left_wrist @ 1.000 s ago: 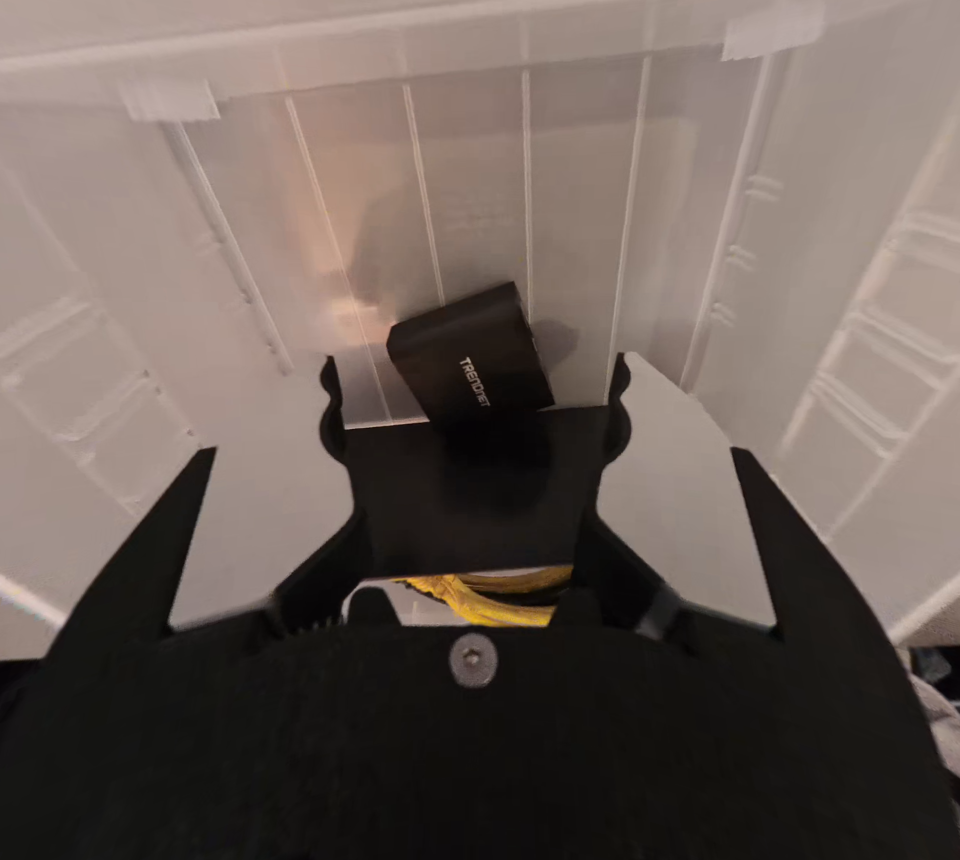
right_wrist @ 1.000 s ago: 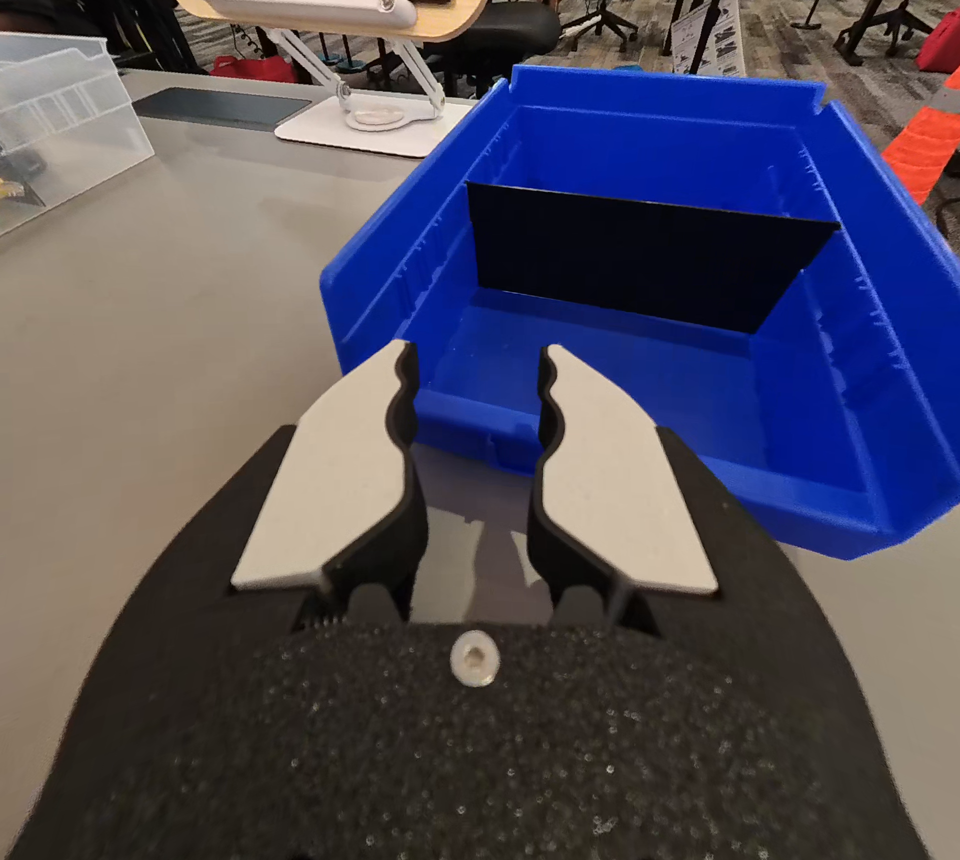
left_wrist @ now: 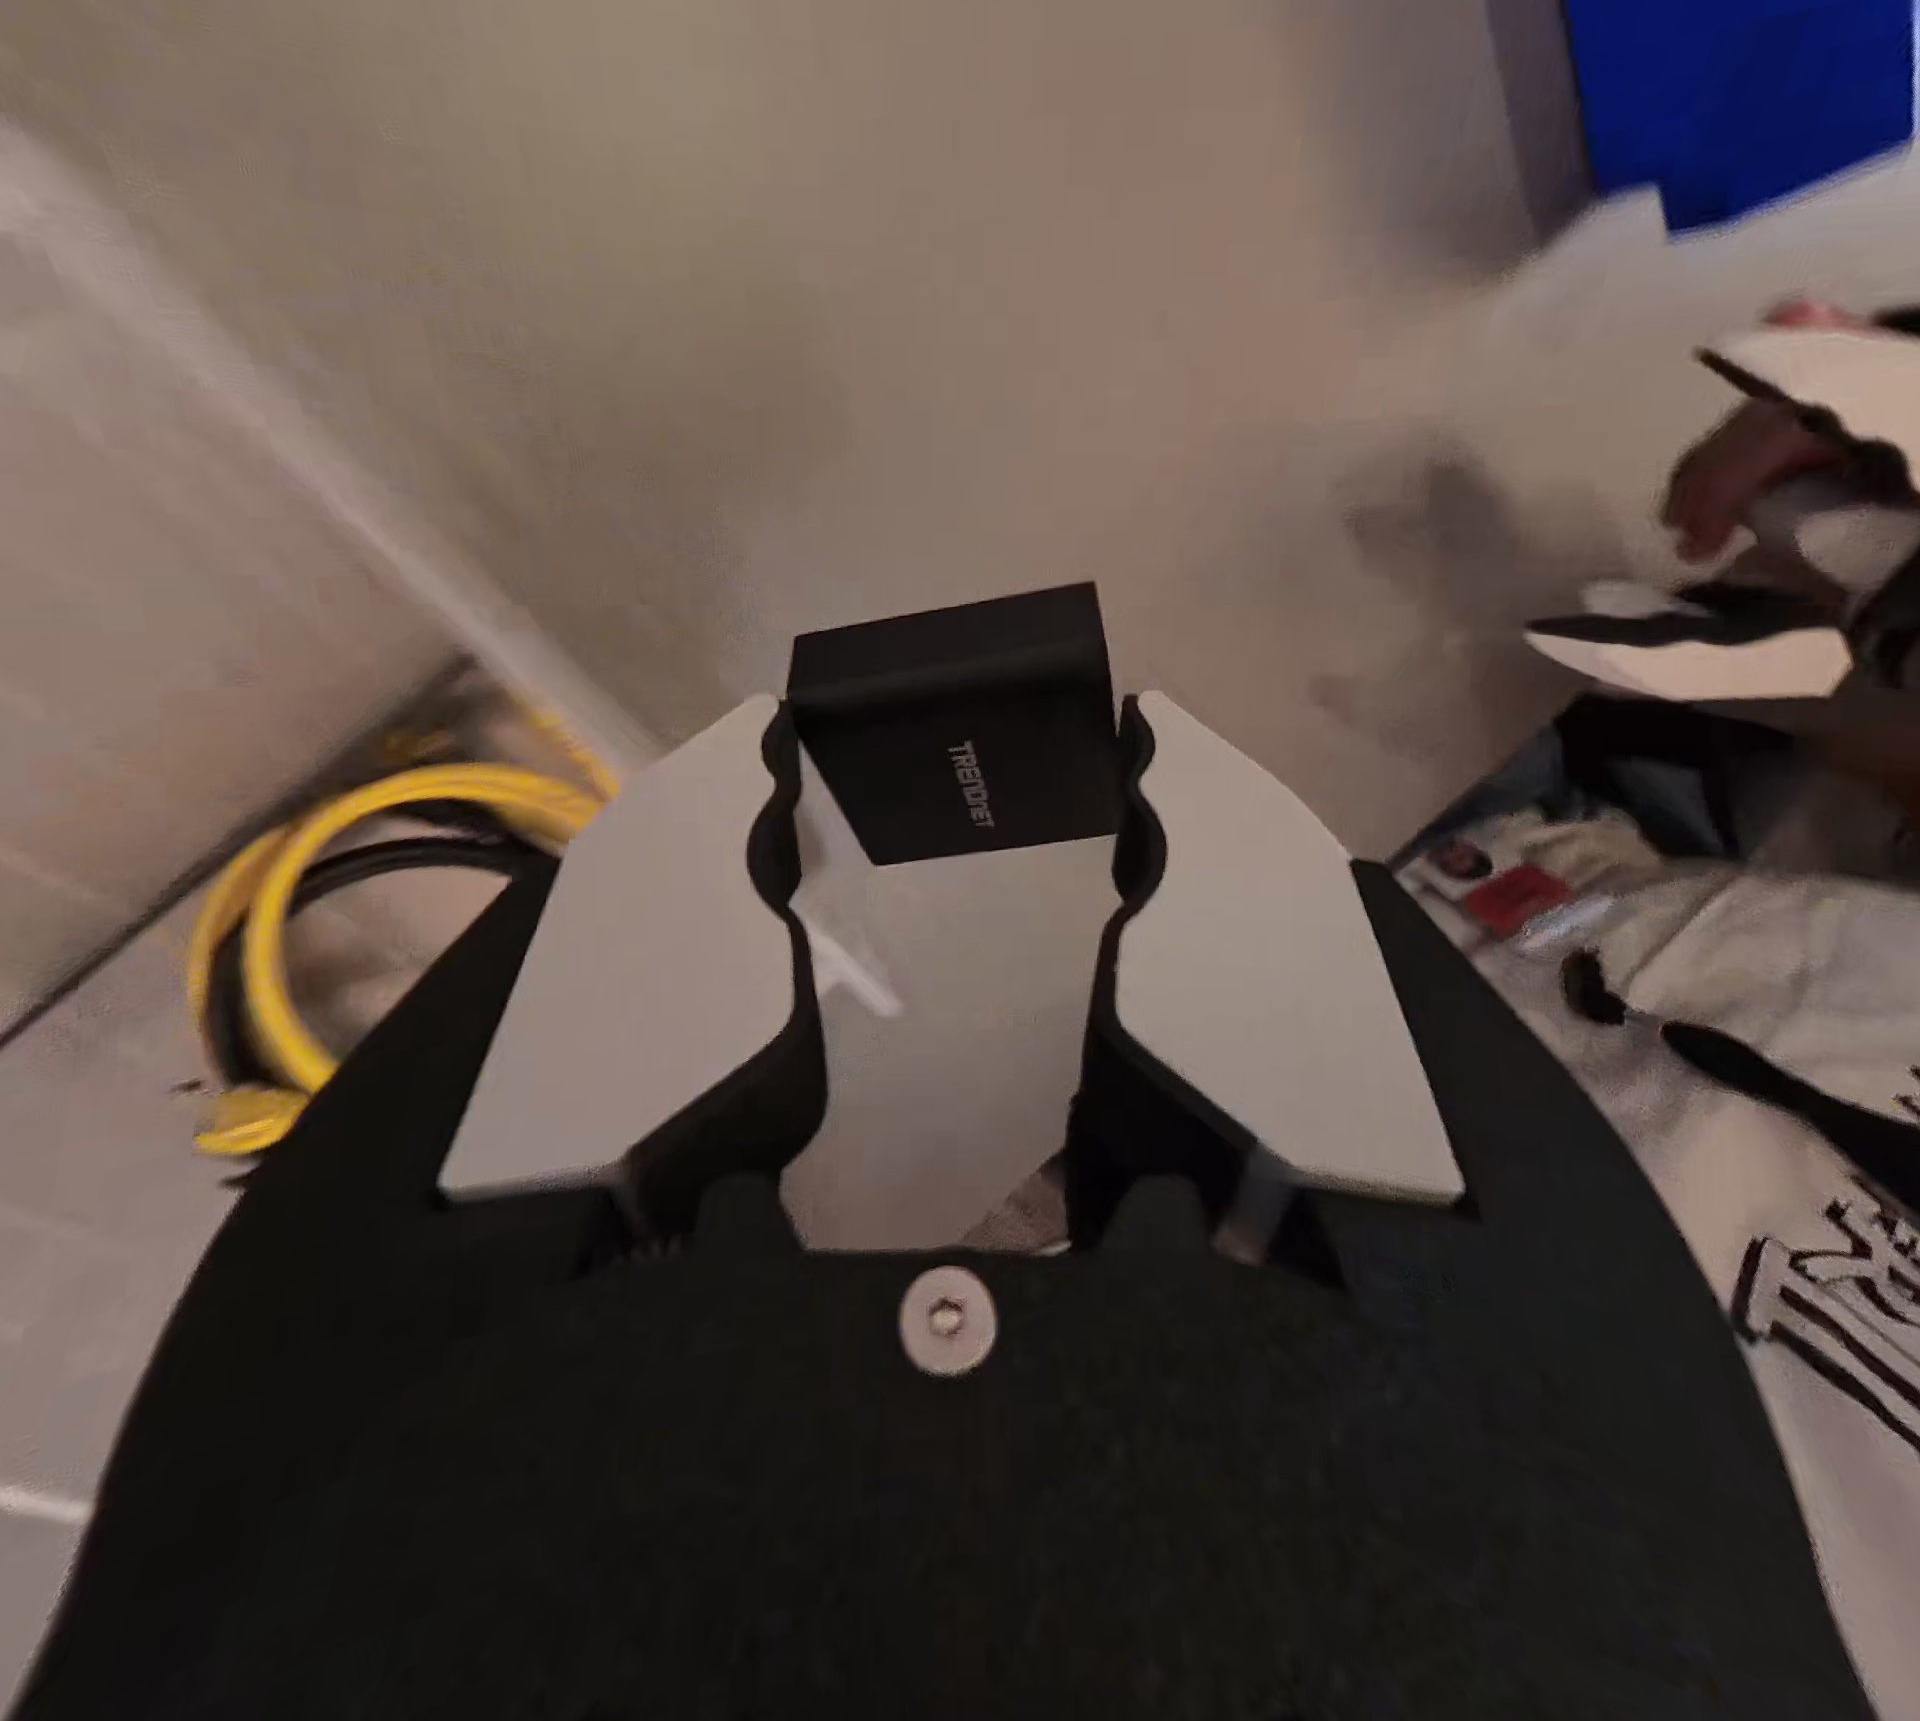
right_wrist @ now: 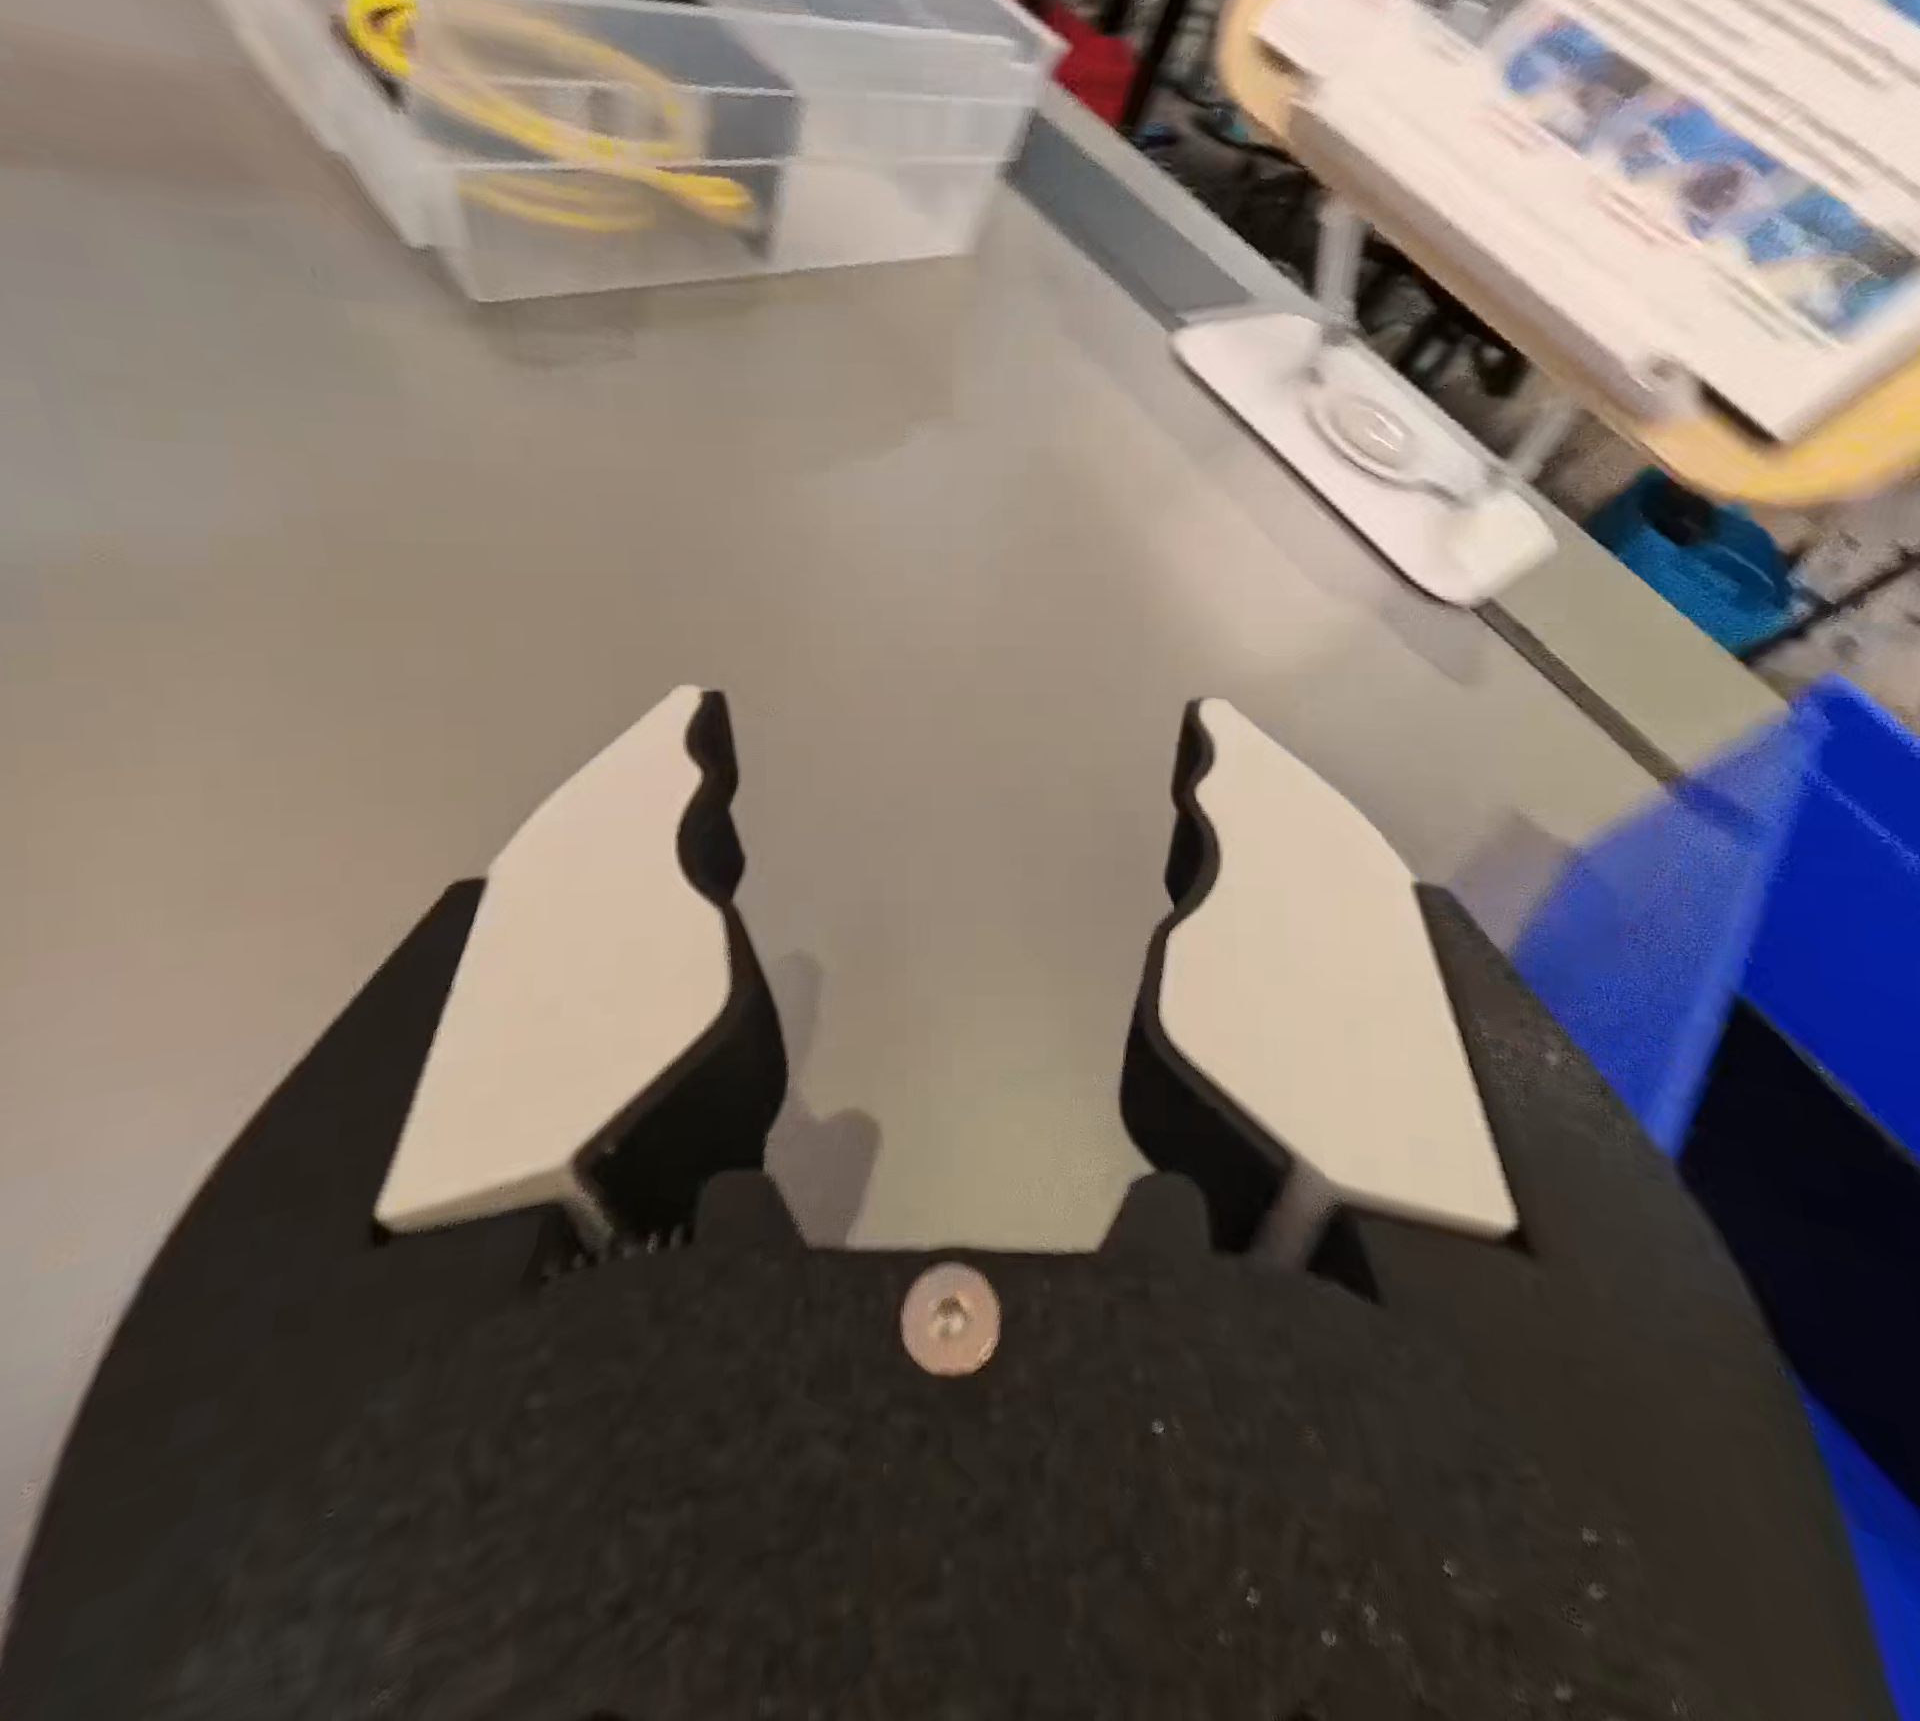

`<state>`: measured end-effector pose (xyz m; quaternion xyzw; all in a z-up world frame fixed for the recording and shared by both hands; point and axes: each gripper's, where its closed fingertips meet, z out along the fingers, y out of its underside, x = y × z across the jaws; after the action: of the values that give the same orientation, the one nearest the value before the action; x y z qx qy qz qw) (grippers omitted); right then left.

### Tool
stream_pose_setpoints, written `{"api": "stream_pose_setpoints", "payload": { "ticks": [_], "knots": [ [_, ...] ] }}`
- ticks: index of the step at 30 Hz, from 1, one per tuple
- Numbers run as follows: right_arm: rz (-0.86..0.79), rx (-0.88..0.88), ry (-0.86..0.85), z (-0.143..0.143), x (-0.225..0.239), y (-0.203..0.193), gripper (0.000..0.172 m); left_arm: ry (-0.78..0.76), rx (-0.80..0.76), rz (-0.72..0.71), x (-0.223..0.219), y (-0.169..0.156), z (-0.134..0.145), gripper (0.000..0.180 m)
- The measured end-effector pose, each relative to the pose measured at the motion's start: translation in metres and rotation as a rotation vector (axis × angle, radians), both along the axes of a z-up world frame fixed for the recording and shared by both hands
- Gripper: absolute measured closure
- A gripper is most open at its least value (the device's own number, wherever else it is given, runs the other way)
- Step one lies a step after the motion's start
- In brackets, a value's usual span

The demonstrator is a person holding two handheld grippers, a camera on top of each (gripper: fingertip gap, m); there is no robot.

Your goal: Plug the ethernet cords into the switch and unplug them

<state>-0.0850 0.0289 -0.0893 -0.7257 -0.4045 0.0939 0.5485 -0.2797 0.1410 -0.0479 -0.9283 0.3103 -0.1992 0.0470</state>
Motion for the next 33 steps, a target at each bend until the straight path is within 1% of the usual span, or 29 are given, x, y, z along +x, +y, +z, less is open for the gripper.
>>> {"api": "stream_pose_setpoints", "payload": {
  "ticks": [2, 5, 7, 9, 11, 13, 15, 18, 22, 25, 27, 29, 31, 32, 33],
  "knots": [
    [0.089, 0.010, -0.047, 0.003, -0.034, 0.007, 0.088, 0.003, 0.004, -0.090, 0.030, -0.026, -0.005, 0.122],
    [0.172, 0.009, -0.077, 0.008, -0.075, 0.021, 0.080, -0.030, -0.011, -0.169, 0.070, -0.057, -0.011, 0.122],
    [0.182, 0.004, -0.096, 0.007, -0.088, 0.030, 0.074, -0.042, -0.020, -0.210, 0.089, -0.074, -0.013, 0.122],
    [0.179, 0.023, -0.113, 0.006, -0.092, 0.035, 0.074, -0.044, -0.024, -0.238, 0.101, -0.088, -0.014, 0.123],
    [0.191, 0.028, -0.108, 0.006, -0.093, 0.034, 0.076, -0.044, -0.026, -0.245, 0.109, -0.096, -0.016, 0.123],
    [0.218, 0.050, -0.099, 0.008, -0.095, 0.029, 0.087, -0.043, -0.044, -0.248, 0.115, -0.102, -0.018, 0.123],
    [0.227, 0.071, -0.130, 0.007, -0.095, 0.025, 0.099, -0.046, -0.055, -0.245, 0.119, -0.105, -0.019, 0.123],
    [0.207, 0.073, -0.163, 0.006, -0.089, 0.025, 0.099, -0.068, -0.038, -0.245, 0.124, -0.105, -0.018, 0.123],
    [0.223, 0.081, -0.109, 0.013, -0.086, 0.019, 0.100, -0.195, -0.054, -0.229, 0.130, -0.110, -0.007, 0.124],
    [0.277, 0.051, -0.027, 0.018, -0.083, 0.013, 0.100, -0.328, -0.038, -0.230, 0.125, -0.110, 0.002, 0.122],
    [0.334, -0.014, 0.072, 0.020, -0.081, 0.008, 0.100, -0.422, -0.009, -0.217, 0.114, -0.110, 0.003, 0.120],
    [0.401, -0.098, 0.219, 0.026, -0.079, 0.003, 0.100, -0.609, -0.005, -0.157, 0.107, -0.112, 0.009, 0.119],
    [0.516, -0.231, 0.417, 0.037, -0.080, -0.008, 0.100, -0.804, 0.015, -0.105, 0.099, -0.114, 0.017, 0.126],
    [0.561, -0.310, 0.524, 0.042, -0.080, -0.011, 0.100, -0.854, 0.070, -0.080, 0.093, -0.112, 0.016, 0.128],
    [0.597, -0.394, 0.613, 0.046, -0.081, -0.012, 0.100, -0.855, 0.155, -0.075, 0.086, -0.110, 0.011, 0.130]
  ]
}}
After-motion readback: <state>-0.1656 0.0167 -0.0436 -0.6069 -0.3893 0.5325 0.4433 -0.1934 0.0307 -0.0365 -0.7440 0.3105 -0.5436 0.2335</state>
